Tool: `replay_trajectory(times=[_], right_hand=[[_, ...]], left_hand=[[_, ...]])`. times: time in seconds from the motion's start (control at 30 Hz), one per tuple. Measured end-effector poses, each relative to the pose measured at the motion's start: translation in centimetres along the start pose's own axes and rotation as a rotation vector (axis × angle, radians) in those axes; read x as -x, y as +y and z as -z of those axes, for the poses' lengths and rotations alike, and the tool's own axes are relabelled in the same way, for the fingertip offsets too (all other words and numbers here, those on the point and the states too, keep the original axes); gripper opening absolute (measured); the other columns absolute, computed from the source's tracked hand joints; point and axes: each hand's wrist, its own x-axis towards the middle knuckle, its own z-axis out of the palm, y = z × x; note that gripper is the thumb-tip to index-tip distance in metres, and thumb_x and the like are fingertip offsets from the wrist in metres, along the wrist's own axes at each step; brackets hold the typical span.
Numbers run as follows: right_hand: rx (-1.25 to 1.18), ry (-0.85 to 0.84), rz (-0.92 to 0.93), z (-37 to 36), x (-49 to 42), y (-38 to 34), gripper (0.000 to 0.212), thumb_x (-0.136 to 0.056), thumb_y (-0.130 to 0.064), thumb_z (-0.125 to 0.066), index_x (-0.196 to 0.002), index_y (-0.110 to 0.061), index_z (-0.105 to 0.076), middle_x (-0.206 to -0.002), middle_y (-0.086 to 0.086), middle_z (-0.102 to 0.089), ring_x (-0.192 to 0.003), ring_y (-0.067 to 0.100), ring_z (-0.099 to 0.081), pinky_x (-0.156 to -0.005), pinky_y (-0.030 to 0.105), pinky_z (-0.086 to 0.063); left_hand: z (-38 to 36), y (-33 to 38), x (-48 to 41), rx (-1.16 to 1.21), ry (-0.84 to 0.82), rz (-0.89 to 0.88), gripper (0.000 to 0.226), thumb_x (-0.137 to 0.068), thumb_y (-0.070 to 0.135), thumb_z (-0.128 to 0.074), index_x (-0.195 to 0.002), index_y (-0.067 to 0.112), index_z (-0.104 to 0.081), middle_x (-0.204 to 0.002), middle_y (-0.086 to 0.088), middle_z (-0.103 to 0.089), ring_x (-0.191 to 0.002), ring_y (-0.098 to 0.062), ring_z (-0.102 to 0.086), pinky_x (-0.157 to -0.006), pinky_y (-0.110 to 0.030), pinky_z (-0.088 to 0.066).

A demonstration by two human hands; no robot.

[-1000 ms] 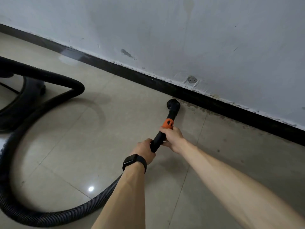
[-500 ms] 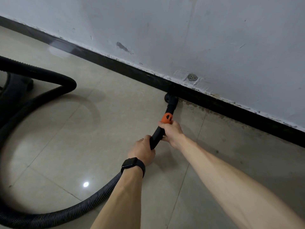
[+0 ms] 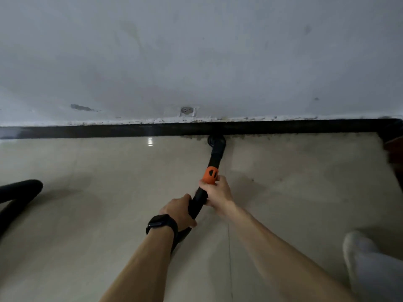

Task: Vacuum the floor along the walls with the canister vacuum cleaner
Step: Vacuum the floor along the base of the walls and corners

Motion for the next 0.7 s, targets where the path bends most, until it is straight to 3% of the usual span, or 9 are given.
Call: replay_trajectory(times=[0.17, 0.27, 0.43, 0.5, 0.6, 0.63, 0.7], right_hand=[[-0.090, 0.098, 0.018, 6.9, 0.4, -1.1, 0.038, -0.092, -0.017, -0.072, -0.124, -0.017, -0.050, -0.116, 0.016, -0.067, -0.102, 0.034, -0.072, -0.089, 0.055, -0.060], [-0.157, 0.179, -0.009, 10.8, 2.0, -0.8, 0.043, -0.088, -0.019, -0.072, -0.124, -0.013, -0.049, -0.115, 0.020, -0.067, -0.098, 0.036, -0.072, -0.074, 0.049, -0.063], [-0.263, 0.365, -0.054, 14.3, 4.4, 2.6, 0.041, -0.099, -0.037, -0.064, -0.125, -0.011, -0.047, -0.115, 0.016, -0.061, -0.097, 0.036, -0.069, -0.056, 0.043, -0.061], [-0.229, 0.393, -0.062, 13.8, 4.1, 3.8, 0.047, -0.102, -0.043, -0.059, -0.132, -0.010, -0.045, -0.119, 0.015, -0.060, -0.102, 0.036, -0.067, -0.062, 0.047, -0.064], [-0.089, 0.296, -0.033, 11.1, 2.5, 4.5, 0.050, -0.103, -0.046, -0.052, -0.135, -0.010, -0.041, -0.121, 0.013, -0.058, -0.103, 0.032, -0.064, -0.081, 0.055, -0.062], [-0.044, 0.256, -0.014, 10.1, 1.8, 4.6, 0.052, -0.103, -0.046, -0.051, -0.136, -0.008, -0.041, -0.118, 0.011, -0.059, -0.100, 0.028, -0.063, -0.082, 0.050, -0.062], [0.032, 0.191, 0.034, 8.0, 0.6, 4.7, 0.053, -0.105, -0.044, -0.049, -0.138, -0.004, -0.041, -0.113, 0.007, -0.058, -0.087, 0.017, -0.059, -0.063, 0.027, -0.058]], left_hand=[[-1.1, 6.9, -1.8, 0.001, -0.091, -0.090, 0.055, -0.073, 0.027, -0.082, -0.119, 0.023, -0.052, -0.106, -0.003, -0.065, -0.090, -0.023, -0.061, -0.079, -0.036, -0.053], [-2.5, 10.0, -2.3, -0.046, -0.178, -0.143, 0.062, -0.067, 0.024, -0.084, -0.123, 0.026, -0.057, -0.110, -0.001, -0.068, -0.090, -0.021, -0.060, -0.078, -0.032, -0.051], [-5.0, 11.3, -2.1, -0.216, -0.330, -0.143, 0.075, -0.064, 0.020, -0.088, -0.132, 0.024, -0.058, -0.125, -0.002, -0.066, -0.112, -0.025, -0.063, -0.094, -0.037, -0.053], [-5.8, 10.5, -1.9, -0.231, -0.337, -0.104, 0.078, -0.065, 0.020, -0.089, -0.135, 0.023, -0.057, -0.129, -0.003, -0.065, -0.116, -0.026, -0.062, -0.096, -0.036, -0.052], [-6.8, 7.9, -2.6, -0.176, -0.312, -0.013, 0.064, -0.064, 0.018, -0.089, -0.123, 0.024, -0.065, -0.113, -0.003, -0.072, -0.103, -0.023, -0.067, -0.090, -0.033, -0.054], [-6.9, 6.9, -2.7, -0.144, -0.300, 0.026, 0.058, -0.063, 0.018, -0.089, -0.117, 0.024, -0.069, -0.107, -0.002, -0.073, -0.097, -0.022, -0.069, -0.088, -0.032, -0.055], [-7.1, 4.7, -2.6, -0.065, -0.243, 0.092, 0.046, -0.064, 0.017, -0.086, -0.107, 0.026, -0.071, -0.099, 0.000, -0.074, -0.090, -0.019, -0.069, -0.083, -0.029, -0.056]])
